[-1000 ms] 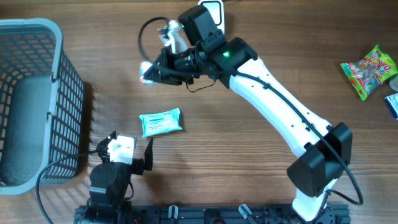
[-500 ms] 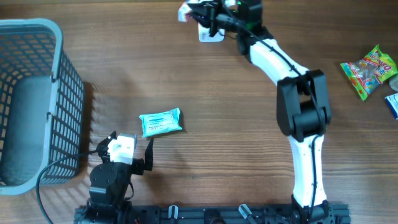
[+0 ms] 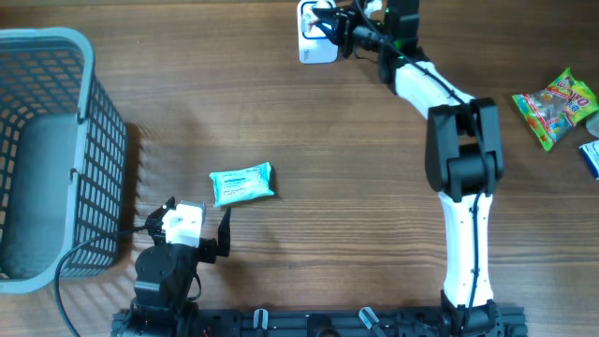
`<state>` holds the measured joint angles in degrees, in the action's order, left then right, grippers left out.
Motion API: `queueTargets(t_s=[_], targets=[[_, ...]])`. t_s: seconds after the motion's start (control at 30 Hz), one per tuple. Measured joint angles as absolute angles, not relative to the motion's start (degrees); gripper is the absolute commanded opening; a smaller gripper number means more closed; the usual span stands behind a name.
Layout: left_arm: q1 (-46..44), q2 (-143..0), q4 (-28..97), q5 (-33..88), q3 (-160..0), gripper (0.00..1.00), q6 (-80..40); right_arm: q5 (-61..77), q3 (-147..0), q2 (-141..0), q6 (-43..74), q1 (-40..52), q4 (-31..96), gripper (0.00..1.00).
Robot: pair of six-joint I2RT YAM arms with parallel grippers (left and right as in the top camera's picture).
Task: Scan the item barcode
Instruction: 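Move the red snack pack to the right edge and release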
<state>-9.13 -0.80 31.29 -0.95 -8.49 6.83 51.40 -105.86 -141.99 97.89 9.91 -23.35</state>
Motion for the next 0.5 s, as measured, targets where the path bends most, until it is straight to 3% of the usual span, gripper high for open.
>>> queueTargets(t_s=[0.13,0.27,0.5], targets=[[-9.13,-0.78,31.33,-0.93,-8.49,1.0,6.83,45.47,-105.91,-129.16,81.65,6.55,1.28,0.05],[-9.13,-0.8,31.33,-0.93,-8.49,1.0,6.83,22.09,-107.7,-112.77,67.22,0.01,33.54,0.05],[-9.13,-0.8,31.31,-0.93,-8.49,1.0,6.83,-10.37,-106.21,-115.98,60.1,-18.85,58.48,0.05]])
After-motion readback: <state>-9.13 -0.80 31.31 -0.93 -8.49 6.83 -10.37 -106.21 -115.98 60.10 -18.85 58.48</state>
